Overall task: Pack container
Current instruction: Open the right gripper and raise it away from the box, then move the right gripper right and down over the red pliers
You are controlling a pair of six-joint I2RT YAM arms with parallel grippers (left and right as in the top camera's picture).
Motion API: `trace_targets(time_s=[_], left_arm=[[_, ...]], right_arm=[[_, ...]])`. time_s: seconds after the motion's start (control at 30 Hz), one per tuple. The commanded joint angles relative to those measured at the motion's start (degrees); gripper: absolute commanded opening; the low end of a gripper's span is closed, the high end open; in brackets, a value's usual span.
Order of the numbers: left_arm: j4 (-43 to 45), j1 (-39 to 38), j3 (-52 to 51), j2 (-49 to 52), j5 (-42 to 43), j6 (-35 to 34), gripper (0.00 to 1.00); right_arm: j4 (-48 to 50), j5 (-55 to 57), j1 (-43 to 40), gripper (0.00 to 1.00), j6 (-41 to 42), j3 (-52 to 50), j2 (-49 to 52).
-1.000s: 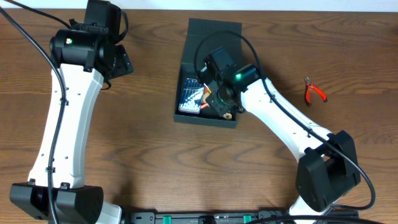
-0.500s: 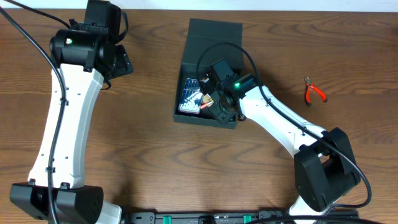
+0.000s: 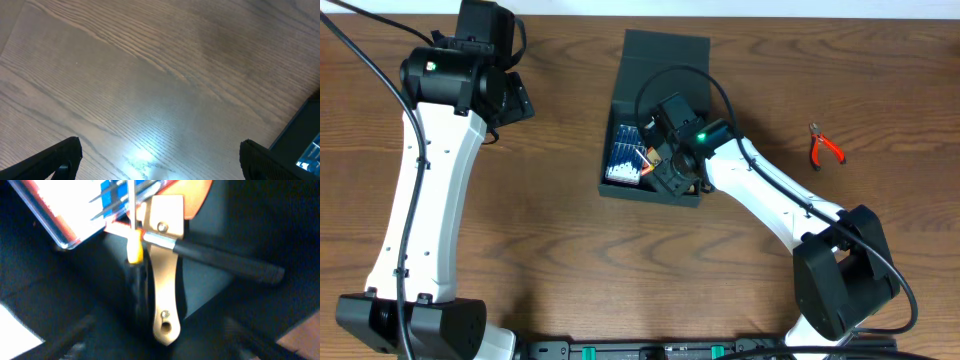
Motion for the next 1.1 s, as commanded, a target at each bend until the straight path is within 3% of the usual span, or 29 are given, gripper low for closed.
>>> trace_targets(time_s=[0.0,0.13,0.3,0.47,0.8,1.07], left_arm=[[-0.2,0.2,0.1,0.2,-0.6,-0.5,0.99],[-0.2,0.2,0.1,0.2,-0.6,-0.5,0.99],[-0.3,0.2,0.1,0.2,-0.6,-0.5,0.99],[-0.2,0.2,0.1,0.2,-0.6,-0.5,0.99],[-0.2,0.2,0.1,0.2,-0.6,-0.5,0.99],[-0.3,0.2,0.1,0.2,-0.6,-0.5,0.99]], right_arm=[[-0.2,-0.6,0.5,0.98,-0.1,0.9,0.0],[-2.6,3.3,0.1,0.99,3.8,7.0,-0.6],[-13.5,10.7,-3.6,0.99,8.6,20.3,-0.8],[-25.9,14.2,-14.4,0.99,15.6,30.1,-0.8],[-29.0,3.8,-37.5,0.99,16.2,26.0,-0.8],[-20.3,-3.3,-41.2,0.99,9.9,12.0,-0.5]])
